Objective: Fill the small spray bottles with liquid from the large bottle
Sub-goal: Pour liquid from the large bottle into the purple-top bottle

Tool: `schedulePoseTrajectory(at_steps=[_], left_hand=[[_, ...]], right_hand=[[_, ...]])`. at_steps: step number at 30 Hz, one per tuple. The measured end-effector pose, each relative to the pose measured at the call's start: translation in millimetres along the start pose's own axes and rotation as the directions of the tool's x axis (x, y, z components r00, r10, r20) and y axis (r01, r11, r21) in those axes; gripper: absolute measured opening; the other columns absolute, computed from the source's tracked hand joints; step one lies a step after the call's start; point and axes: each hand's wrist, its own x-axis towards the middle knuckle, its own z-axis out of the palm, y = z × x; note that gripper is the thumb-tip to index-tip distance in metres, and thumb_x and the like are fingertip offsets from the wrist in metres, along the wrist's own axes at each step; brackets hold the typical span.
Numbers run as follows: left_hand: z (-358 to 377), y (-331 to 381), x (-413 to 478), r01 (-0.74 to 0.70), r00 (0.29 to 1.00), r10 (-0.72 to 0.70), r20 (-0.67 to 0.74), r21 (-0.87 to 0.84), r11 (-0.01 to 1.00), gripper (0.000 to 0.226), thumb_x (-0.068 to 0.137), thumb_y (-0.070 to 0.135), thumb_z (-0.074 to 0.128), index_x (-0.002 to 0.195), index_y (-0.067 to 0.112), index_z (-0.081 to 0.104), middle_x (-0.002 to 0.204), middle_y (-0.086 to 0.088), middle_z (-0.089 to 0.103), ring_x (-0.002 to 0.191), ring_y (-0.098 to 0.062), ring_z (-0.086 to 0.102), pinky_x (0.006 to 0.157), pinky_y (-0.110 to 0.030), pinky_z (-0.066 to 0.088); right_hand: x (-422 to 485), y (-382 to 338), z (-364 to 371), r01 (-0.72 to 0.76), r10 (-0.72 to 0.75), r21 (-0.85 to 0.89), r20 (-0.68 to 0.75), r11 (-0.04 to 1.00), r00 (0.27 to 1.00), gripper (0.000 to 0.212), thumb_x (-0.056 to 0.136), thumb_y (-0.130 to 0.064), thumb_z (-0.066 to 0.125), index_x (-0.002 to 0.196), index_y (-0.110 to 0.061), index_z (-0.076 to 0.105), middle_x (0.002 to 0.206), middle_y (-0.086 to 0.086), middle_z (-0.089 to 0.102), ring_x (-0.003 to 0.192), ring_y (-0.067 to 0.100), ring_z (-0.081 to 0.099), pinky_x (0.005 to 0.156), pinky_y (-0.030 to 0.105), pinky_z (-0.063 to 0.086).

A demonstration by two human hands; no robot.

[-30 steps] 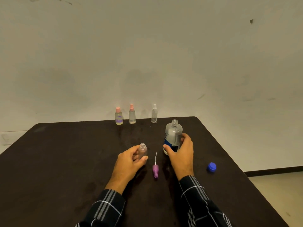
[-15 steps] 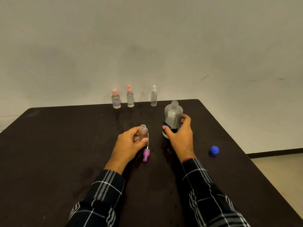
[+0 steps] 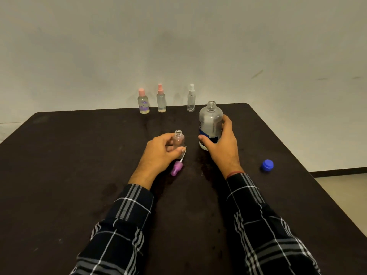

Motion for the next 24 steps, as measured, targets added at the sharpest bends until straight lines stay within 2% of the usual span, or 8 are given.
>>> schedulePoseTrajectory(at_steps=[3, 6, 8, 10, 13, 16, 20, 24], left_hand=[[1.9, 0.5, -0.6, -0.003, 0.999, 0.003, -0.044, -0.016, 1.0, 0.041, 0.087, 0.018, 0.079, 0.125, 0.025, 0.068, 0.101, 0.013, 0.073, 0.082, 0.019, 0.065, 0.071, 0.001, 0.046], [4.3, -0.2, -0.4, -0.008, 0.997, 0.008, -0.077, -0.006, 1.0, 0.043, 0.085, 0.023, 0.081, 0.125, 0.03, 0.067, 0.102, 0.016, 0.072, 0.088, 0.012, 0.068, 0.086, -0.012, 0.054], [5.6, -0.1, 0.4, -0.017, 0.996, 0.015, -0.084, -0.032, 0.999, 0.046, 0.084, 0.021, 0.082, 0.127, 0.031, 0.066, 0.101, 0.018, 0.071, 0.089, 0.009, 0.07, 0.09, -0.019, 0.056], [6.2, -0.2, 0.9, -0.043, 0.996, 0.038, -0.078, -0.059, 0.997, 0.053, 0.084, 0.016, 0.082, 0.131, 0.033, 0.063, 0.102, 0.019, 0.071, 0.091, 0.009, 0.07, 0.089, -0.018, 0.056], [7.3, -2.6, 2.7, -0.06, 0.995, 0.052, -0.086, -0.086, 0.995, 0.053, 0.083, 0.014, 0.082, 0.129, 0.035, 0.064, 0.105, 0.014, 0.073, 0.093, 0.006, 0.071, 0.093, -0.024, 0.057], [8.3, -3.8, 4.1, -0.055, 0.995, 0.045, -0.093, -0.102, 0.993, 0.053, 0.083, 0.015, 0.083, 0.129, 0.032, 0.065, 0.109, 0.009, 0.074, 0.094, 0.004, 0.072, 0.094, -0.025, 0.058], [9.2, -4.0, 5.2, -0.055, 0.993, 0.043, -0.108, -0.111, 0.992, 0.054, 0.082, 0.015, 0.083, 0.13, 0.03, 0.065, 0.111, 0.009, 0.073, 0.095, 0.002, 0.072, 0.094, -0.026, 0.058], [10.0, -4.1, 5.0, -0.044, 0.994, 0.032, -0.107, -0.11, 0.993, 0.054, 0.082, 0.015, 0.084, 0.13, 0.03, 0.065, 0.11, 0.011, 0.073, 0.095, 0.003, 0.072, 0.094, -0.027, 0.058]], right_hand=[[-0.1, -1.5, 0.2, 0.053, -0.053, -0.035, -0.004, 0.998, 0.999, 0.079, 0.079, -0.023, 0.084, 0.144, -0.029, 0.04, 0.137, -0.009, 0.054, 0.126, 0.006, 0.049, 0.103, 0.021, 0.042], [1.4, 0.4, 0.0, 0.097, -0.098, -0.08, -0.003, 0.992, 0.995, 0.08, 0.079, -0.02, 0.082, 0.147, -0.029, 0.04, 0.138, -0.008, 0.053, 0.125, 0.004, 0.048, 0.102, 0.017, 0.04], [3.3, 2.8, 0.1, 0.107, -0.108, -0.118, 0.001, 0.987, 0.994, 0.083, 0.08, -0.019, 0.082, 0.149, -0.031, 0.038, 0.14, -0.008, 0.051, 0.124, -0.002, 0.044, 0.102, 0.012, 0.036], [3.9, 3.7, 0.8, 0.121, -0.121, -0.164, 0.011, 0.979, 0.993, 0.085, 0.08, -0.018, 0.082, 0.15, -0.036, 0.035, 0.141, -0.008, 0.049, 0.124, -0.002, 0.043, 0.106, 0.019, 0.038], [2.5, 3.1, 2.5, 0.18, -0.173, -0.251, 0.048, 0.951, 0.984, 0.083, 0.08, -0.018, 0.08, 0.147, -0.04, 0.035, 0.139, -0.007, 0.049, 0.129, 0.014, 0.047, 0.106, 0.044, 0.047], [0.6, 0.1, 3.7, 0.222, -0.205, -0.344, 0.086, 0.913, 0.975, 0.079, 0.082, -0.015, 0.078, 0.145, -0.041, 0.037, 0.139, -0.005, 0.048, 0.131, 0.019, 0.044, 0.104, 0.047, 0.048], [1.2, -1.0, 1.8, 0.244, -0.238, -0.433, 0.069, 0.868, 0.969, 0.076, 0.083, -0.009, 0.075, 0.146, -0.034, 0.042, 0.138, 0.0, 0.048, 0.131, 0.022, 0.042, 0.107, 0.046, 0.046], [2.2, 1.3, 1.2, 0.248, -0.261, -0.499, 0.044, 0.831, 0.964, 0.077, 0.083, -0.009, 0.075, 0.146, -0.036, 0.042, 0.138, 0.001, 0.048, 0.132, 0.022, 0.042, 0.105, 0.054, 0.046]])
